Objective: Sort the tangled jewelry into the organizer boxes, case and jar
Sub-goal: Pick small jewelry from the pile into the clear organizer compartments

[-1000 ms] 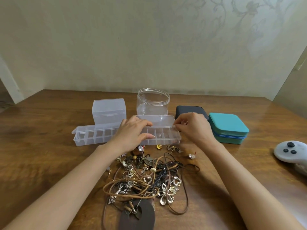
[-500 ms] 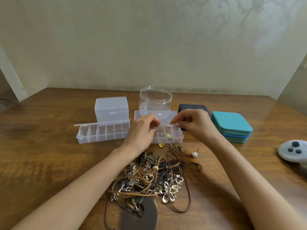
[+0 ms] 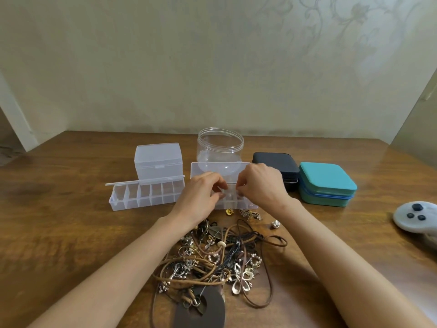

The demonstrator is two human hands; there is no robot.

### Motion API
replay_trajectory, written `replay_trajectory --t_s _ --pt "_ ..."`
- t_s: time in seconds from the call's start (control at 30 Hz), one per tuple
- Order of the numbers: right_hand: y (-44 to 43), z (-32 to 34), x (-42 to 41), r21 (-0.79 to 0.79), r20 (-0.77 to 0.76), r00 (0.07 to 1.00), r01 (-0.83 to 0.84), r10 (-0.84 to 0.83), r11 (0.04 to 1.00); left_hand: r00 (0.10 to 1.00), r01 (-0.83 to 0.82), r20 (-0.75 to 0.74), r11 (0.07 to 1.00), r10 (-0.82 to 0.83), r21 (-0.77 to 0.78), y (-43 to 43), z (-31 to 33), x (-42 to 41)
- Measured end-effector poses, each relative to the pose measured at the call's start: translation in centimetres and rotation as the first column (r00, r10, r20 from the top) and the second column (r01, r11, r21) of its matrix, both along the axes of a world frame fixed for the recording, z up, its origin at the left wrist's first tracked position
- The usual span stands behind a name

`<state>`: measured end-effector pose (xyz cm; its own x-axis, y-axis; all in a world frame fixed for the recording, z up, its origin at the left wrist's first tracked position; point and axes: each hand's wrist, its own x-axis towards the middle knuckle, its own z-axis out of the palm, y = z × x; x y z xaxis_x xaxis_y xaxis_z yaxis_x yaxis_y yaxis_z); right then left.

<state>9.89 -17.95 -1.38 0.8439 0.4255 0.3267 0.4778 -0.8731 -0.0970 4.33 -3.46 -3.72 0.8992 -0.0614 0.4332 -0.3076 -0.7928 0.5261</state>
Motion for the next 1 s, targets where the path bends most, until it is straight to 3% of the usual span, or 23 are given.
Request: replay_trajectory --t_s 0.03,0.1,0.13,0.17,0.2,0.23,0.27,0.37,0.43,0.53,0.6,0.7,0.77,0.9,1.0 --pt "-0.5 0.5 0.0 0.077 -0.032 0.999 0.000 0.002 0.997 1.000 -0.004 0.024 0.999 0.005 -0.037 0.0 0.1 0.0" --pt "-1.8 2.0 -0.2 0.419 -0.168 0.979 -0.036 0.116 0.907 1.000 -0.001 0.022 0.968 0.006 -0.251 -0.3 0.8 -0.2" --pt "-2.4 2.7 -0.7 0.632 -0.257 0.934 -0.031 0.248 0.774 0.999 0.027 -0.028 0.901 -0.043 -0.433 -0.4 1.3 -0.3" --pt "-2.7 3.2 -1.2 0.785 -0.322 0.864 0.014 0.388 0.620 0.985 0.058 -0.092 0.777 -0.148 -0.626 -0.5 1.9 -0.6" --pt "-2.9 3.3 -1.4 0.852 -0.353 0.804 0.066 0.478 0.519 0.955 0.067 -0.132 0.625 -0.267 -0.778 -0.7 2.3 -0.8" --pt "-2.9 3.1 -1.6 0.870 -0.365 0.775 0.086 0.516 0.486 0.928 0.060 -0.140 0.509 -0.346 -0.858 -0.9 2.6 -1.0" --pt "-2.6 2.8 -1.7 0.868 -0.368 0.767 0.081 0.526 0.490 0.919 0.049 -0.139 0.456 -0.370 -0.888 -0.9 2.7 -1.1" --pt "-2.1 2.2 -1.7 0.854 -0.372 0.757 0.052 0.536 0.518 0.930 -0.001 -0.151 0.409 -0.335 -0.912 -0.9 2.7 -1.3" --pt "-2.3 2.4 -1.6 0.851 -0.387 0.728 0.046 0.565 0.523 0.944 -0.009 -0.147 0.423 -0.295 -0.906 -0.8 2.6 -1.2" --pt "-2.5 2.5 -1.7 0.849 -0.405 0.689 0.039 0.601 0.527 0.974 0.025 -0.110 0.581 -0.196 -0.813 -0.8 2.6 -1.1" --pt "-2.4 2.5 -1.9 0.833 -0.393 0.711 0.007 0.583 0.553 0.984 0.027 -0.096 0.664 -0.148 -0.747 -0.9 2.4 -1.2" --pt "-2.6 2.6 -1.8 0.804 -0.389 0.753 -0.003 0.530 0.595 0.979 0.028 -0.118 0.678 -0.168 -0.734 -0.7 2.5 -1.3" --pt "-3.4 2.7 -1.2 0.772 -0.381 0.826 0.037 0.415 0.635 0.985 0.038 -0.098 0.734 -0.141 -0.678 -0.3 2.8 -1.3" --pt "-4.4 2.0 0.0 0.633 -0.336 0.926 0.087 0.172 0.769 0.999 -0.036 -0.014 0.930 0.033 -0.365 1.1 2.8 -1.4" --pt "-3.8 1.3 0.1 0.526 -0.299 0.951 0.096 0.078 0.845 0.994 -0.108 -0.001 0.986 0.109 -0.124 2.4 2.7 -1.3"
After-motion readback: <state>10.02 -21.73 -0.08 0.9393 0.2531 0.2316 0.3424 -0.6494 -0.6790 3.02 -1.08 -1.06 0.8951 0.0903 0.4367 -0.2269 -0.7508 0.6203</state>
